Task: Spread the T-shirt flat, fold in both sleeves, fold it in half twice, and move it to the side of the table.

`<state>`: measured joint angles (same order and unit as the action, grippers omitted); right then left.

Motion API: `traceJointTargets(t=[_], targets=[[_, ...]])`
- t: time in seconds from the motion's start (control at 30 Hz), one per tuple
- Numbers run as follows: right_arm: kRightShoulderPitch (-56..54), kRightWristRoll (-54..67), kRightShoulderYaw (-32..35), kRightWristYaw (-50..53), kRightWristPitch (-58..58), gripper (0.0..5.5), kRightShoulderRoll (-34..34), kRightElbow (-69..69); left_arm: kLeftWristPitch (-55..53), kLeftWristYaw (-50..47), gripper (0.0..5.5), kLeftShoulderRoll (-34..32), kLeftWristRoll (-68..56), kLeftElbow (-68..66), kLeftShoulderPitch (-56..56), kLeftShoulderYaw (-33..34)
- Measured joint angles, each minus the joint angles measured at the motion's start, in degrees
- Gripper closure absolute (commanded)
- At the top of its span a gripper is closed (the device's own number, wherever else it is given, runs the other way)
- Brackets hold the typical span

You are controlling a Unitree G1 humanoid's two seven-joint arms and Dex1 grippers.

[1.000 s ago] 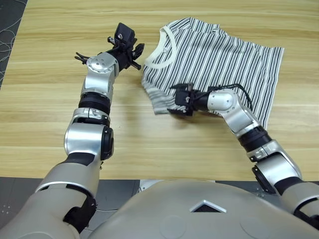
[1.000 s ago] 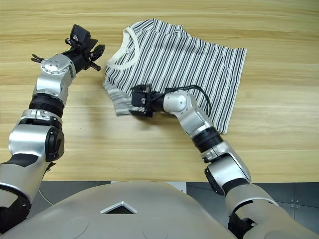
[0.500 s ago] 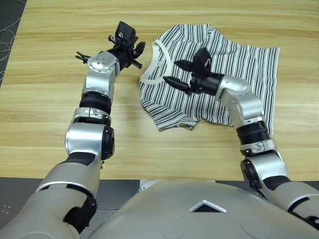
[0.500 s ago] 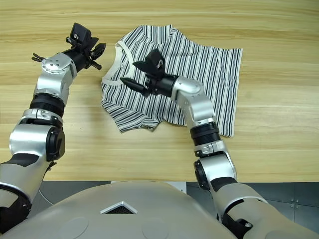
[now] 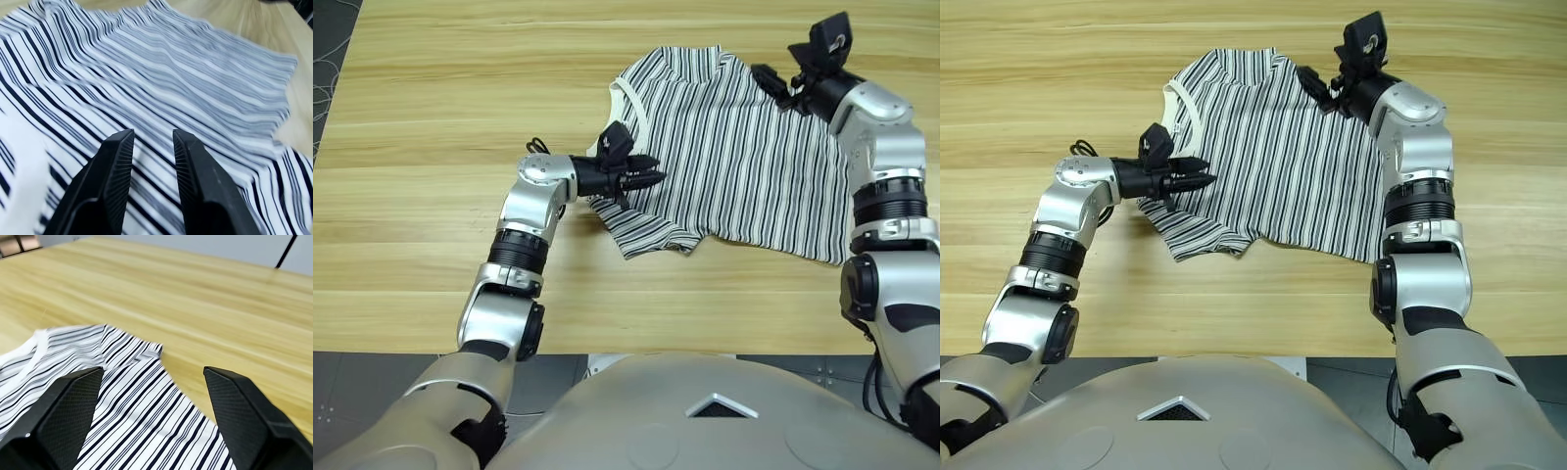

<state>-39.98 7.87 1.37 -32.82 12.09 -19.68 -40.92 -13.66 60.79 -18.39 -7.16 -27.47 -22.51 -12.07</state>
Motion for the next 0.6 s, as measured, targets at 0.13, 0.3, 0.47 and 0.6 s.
traceJointTargets(t=[0.13,0.3,0.47,0.6], targets=[[0.0,1.4,1.3,0.1,-0.6,1.72,1.7,0.9,4.0,-2.1,4.04,-1.7,4.2,-3.6,-0.6,-3.4],[0.1,2.6,2.0,0.1,-0.5,1.72,3.2,7.0,12.7,-8.4,4.04,-4.2,8.6,-16.6,-8.0,-4.5],[0.1,2.5,2.0,0.7,-0.5,1.72,3.6,7.9,20.9,-12.9,4.04,-10.8,15.4,-29.9,-15.5,-6.8],[-0.4,-2.4,-1.7,2.6,-0.7,1.72,3.5,2.5,25.7,-10.5,4.04,-14.4,17.9,-36.1,-18.9,-8.3]])
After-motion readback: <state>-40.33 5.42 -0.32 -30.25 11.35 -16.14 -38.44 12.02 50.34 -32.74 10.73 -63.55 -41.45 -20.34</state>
